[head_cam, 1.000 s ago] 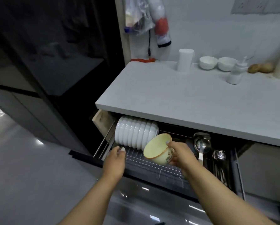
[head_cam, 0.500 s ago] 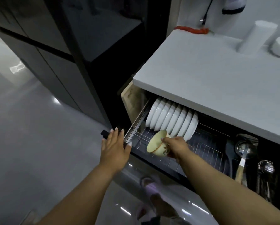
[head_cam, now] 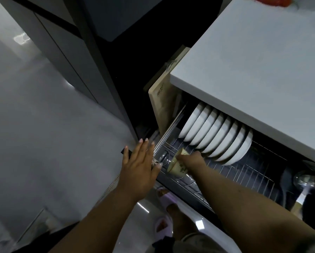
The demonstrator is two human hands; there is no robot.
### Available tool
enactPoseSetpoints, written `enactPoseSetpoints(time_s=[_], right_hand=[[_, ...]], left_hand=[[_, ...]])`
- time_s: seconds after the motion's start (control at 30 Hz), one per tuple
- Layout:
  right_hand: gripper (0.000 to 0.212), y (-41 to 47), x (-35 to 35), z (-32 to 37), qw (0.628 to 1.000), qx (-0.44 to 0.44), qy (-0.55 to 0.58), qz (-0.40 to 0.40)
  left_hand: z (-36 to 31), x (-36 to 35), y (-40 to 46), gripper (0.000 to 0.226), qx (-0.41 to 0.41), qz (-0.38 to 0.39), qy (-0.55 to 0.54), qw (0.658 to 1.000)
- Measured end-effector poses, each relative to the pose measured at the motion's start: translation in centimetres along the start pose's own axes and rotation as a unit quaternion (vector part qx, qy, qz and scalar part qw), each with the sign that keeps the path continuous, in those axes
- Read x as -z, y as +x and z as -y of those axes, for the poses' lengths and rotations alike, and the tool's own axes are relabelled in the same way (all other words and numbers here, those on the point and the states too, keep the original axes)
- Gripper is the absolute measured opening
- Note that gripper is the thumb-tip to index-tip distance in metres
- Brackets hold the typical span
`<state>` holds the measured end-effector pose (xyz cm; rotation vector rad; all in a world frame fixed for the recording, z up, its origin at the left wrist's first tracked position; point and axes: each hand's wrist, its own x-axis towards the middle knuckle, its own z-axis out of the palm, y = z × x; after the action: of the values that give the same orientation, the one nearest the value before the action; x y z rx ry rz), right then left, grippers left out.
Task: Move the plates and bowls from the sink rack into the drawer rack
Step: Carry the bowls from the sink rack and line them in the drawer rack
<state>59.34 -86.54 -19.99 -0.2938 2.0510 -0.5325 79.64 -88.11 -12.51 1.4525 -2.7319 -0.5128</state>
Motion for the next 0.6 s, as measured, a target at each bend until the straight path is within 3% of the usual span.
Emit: enactPoseSetpoints(time_s=[0.4, 0.53, 0.6], right_hand=[[0.078, 2.0, -3.8, 1.6, 0.992, -0.022, -0.125, 0.008], [0.076, 2.2, -4.9, 1.7, 0.993, -0.027, -0.112, 0.01], [0.086, 2.7, -5.3, 1.4, 0.995, -0.027, -0.098, 0.017]], left_hand=[[0.6, -0.9, 0.4, 0.068, 0.015, 0.019, -0.006, 1.0], [0.8, -1.0, 0.3, 0.065, 0.008, 0.014, -0.007, 1.0], [0.8, -1.0, 0.3, 0.065, 0.003, 0.01, -0.007, 1.0]])
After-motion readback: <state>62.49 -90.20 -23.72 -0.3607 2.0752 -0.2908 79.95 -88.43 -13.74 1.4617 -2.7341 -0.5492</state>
